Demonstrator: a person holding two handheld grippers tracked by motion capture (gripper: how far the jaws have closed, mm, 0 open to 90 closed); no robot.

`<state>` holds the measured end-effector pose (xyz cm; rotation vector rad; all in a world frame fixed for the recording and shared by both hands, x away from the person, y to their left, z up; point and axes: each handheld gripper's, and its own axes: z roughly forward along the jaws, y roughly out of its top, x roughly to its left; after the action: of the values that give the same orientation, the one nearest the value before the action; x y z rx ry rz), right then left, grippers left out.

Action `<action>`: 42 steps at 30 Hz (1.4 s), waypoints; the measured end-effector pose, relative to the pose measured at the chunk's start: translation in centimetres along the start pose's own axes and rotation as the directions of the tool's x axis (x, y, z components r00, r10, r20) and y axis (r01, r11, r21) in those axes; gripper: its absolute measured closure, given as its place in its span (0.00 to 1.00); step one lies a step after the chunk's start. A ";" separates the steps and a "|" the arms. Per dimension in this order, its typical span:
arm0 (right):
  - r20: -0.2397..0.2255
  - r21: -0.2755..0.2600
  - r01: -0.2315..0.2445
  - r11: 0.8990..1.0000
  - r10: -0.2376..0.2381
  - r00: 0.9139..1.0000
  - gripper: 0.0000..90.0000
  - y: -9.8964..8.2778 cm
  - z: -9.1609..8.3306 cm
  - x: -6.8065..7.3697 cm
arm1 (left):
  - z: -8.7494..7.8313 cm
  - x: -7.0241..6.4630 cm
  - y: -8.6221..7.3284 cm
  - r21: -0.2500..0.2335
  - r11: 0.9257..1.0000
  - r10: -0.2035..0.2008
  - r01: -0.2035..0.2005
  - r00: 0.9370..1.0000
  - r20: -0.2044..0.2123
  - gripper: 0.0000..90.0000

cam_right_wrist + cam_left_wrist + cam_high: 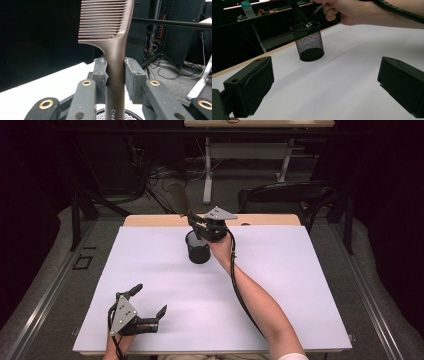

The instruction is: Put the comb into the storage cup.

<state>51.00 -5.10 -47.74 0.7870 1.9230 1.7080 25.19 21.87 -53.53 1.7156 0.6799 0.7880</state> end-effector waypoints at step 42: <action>-0.005 0.033 0.003 0.999 -0.003 1.000 0.81 -1.3 0.4 -0.1 | -0.1 0.0 0.0 -0.004 1.000 -0.002 0.002 1.000 -0.001 0.01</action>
<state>51.18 -4.98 -49.06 0.7926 1.9592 1.6815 25.13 21.90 -53.51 1.7114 0.6802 0.7882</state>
